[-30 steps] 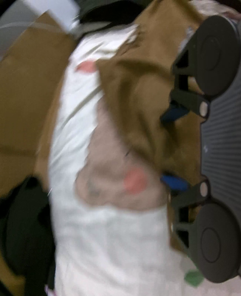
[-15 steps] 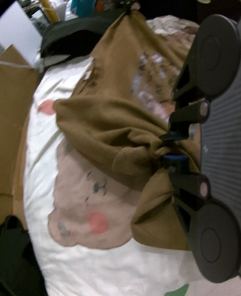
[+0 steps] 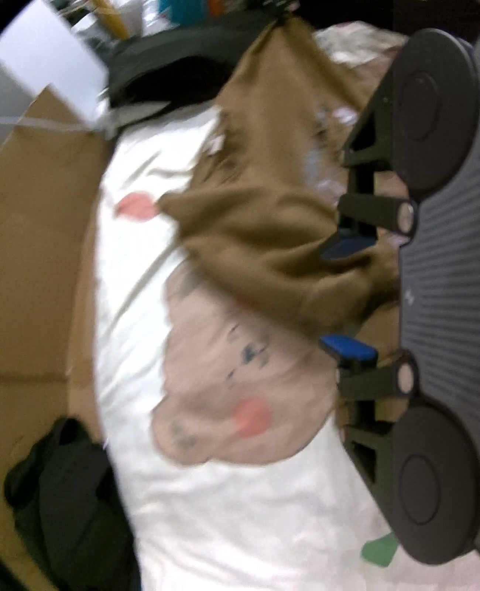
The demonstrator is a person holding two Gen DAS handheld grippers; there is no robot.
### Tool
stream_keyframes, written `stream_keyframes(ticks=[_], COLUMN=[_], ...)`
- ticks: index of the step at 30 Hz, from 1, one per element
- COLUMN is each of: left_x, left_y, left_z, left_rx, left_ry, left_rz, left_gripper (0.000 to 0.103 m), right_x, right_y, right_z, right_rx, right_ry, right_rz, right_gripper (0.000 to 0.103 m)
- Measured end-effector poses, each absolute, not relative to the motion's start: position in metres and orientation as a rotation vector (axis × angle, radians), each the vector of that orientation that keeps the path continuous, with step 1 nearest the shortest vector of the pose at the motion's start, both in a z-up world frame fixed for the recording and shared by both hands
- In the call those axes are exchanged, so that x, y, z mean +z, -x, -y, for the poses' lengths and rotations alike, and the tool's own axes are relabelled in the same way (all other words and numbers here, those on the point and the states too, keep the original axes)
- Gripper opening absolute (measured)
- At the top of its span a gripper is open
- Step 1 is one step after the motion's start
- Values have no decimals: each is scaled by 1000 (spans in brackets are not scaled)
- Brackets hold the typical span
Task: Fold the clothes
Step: 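Grasp the shirt fabric with the left gripper and pull it taut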
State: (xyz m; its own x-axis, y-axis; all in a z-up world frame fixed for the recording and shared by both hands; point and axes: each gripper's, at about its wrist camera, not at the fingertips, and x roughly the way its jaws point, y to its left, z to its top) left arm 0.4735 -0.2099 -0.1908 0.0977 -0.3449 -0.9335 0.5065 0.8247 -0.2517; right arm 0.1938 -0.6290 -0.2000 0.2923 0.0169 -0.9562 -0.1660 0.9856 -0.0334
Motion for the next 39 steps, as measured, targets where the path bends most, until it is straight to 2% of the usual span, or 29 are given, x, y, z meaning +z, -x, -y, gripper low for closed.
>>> stream_keyframes(ticks=[5, 6, 7, 8, 9, 34, 39], left_x=[-213, -218, -222, -226, -227, -244, -242], left_y=[-481, -479, -477, -474, -471, -375, -366], left_z=[216, 220, 223, 226, 228, 274, 277], left_rx=[-567, -569, -572, -577, -585, -859, -871], left_ry=[-95, -103, -112, -119, -118, -151, -195], left_rz=[-1299, -1303, -1306, -1303, -1298, -1334, -1361], left_gripper=[49, 45, 39, 9, 4, 4, 13], right_x=[-200, -200, -200, -200, -200, -198, -198], right_y=[-194, -194, -194, -194, -195, -191, -191], right_z=[630, 630, 630, 630, 630, 631, 634], right_rx=[125, 126, 127, 127, 128, 137, 141], right_ry=[135, 135, 135, 135, 135, 138, 146], right_rz=[-1270, -1271, -1271, -1271, -1271, -1263, -1270], right_gripper=[5, 5, 5, 5, 5, 5, 5])
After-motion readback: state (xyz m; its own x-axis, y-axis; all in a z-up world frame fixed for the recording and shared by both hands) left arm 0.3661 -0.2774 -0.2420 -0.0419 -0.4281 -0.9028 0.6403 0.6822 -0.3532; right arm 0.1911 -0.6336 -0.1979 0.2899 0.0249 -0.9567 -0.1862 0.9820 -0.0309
